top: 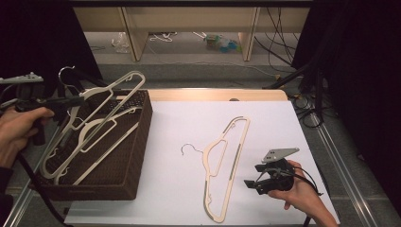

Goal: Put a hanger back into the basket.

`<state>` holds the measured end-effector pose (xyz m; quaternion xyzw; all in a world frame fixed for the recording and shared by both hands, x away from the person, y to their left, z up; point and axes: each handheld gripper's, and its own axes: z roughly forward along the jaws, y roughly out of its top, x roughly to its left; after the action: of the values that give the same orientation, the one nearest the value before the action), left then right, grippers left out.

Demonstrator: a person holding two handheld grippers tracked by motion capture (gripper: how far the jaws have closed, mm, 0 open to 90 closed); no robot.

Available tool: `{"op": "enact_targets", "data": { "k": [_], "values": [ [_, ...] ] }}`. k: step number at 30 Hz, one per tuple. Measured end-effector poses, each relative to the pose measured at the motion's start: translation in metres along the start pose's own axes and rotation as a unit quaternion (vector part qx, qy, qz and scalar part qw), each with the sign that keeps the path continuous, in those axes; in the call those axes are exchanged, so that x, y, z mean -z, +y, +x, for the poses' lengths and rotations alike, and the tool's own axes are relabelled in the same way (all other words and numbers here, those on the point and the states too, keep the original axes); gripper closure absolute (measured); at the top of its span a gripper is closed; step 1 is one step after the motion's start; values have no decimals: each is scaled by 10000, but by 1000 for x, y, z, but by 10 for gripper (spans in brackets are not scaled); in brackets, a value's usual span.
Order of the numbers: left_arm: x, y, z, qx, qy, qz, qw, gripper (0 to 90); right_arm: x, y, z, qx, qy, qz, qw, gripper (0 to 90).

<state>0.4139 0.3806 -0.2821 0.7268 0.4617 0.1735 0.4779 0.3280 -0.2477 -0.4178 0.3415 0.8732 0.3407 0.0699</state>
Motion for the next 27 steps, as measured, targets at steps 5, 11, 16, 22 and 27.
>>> {"op": "enact_targets", "data": {
  "k": [5, 11, 16, 22, 27],
  "values": [
    [-3, -10, 8, -56, 6, 131, 9999, 855, 0, 0, 0, -74, 13, 19, 10000, 299],
    [-6, -24, 13, -101, -37, 119, 9999, 854, -2, 0, -2, 88, -17, -66, 9999, 299],
    [-10, -31, 15, -167, -16, 208, 9996, 855, -2, -1, 0, -71, 12, -29, 10000, 299],
    [-22, -46, 14, -58, -107, 287, 9995, 854, -2, 0, -1, 5, -9, -62, 10000, 299],
    [-34, -54, 17, 69, -76, 456, 9989, 853, -1, 0, 1, -72, 28, 4, 10000, 299]
  ]
}}
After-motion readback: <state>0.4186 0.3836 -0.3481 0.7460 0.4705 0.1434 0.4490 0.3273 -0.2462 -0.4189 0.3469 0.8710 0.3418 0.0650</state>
